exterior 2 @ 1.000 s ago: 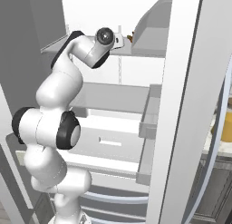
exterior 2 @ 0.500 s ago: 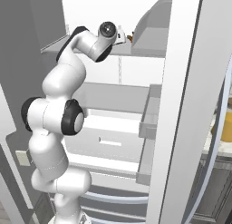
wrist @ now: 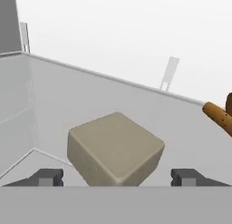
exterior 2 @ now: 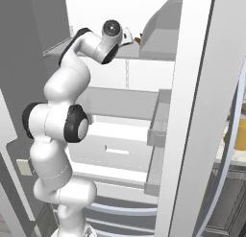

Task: Move the tofu and hotdog bun from the second highest shelf to the top shelf to make space. Then, place the pitcher from the counter on the cleared second highest shelf.

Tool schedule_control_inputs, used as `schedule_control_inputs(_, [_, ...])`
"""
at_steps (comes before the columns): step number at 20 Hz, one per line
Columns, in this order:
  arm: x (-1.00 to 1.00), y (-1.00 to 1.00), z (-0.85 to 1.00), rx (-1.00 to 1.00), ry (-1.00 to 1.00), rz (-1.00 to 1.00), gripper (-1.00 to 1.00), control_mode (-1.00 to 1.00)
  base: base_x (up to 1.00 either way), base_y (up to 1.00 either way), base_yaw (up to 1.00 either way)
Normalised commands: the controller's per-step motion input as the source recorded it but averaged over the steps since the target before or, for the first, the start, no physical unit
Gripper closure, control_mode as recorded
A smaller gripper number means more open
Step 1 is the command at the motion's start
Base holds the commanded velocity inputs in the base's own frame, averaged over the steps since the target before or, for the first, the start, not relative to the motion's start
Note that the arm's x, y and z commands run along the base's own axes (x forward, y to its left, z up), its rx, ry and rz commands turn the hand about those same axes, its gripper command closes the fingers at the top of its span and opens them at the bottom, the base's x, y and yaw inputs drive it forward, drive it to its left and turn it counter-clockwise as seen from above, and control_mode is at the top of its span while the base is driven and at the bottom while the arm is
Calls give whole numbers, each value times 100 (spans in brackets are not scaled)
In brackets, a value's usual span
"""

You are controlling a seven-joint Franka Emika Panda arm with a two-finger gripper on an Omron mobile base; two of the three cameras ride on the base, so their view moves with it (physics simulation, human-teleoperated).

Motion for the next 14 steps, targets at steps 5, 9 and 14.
schedule_control_inputs(5, [-32, -1, 0, -4, 3, -4, -100, -100, 0, 0, 0])
schedule_control_inputs(9, [-89, -13, 0, -5, 7, -8, -100, -100, 0, 0, 0])
schedule_control_inputs(14, [-98, -15, -17, -5, 3, -7, -100, -100, 0, 0, 0])
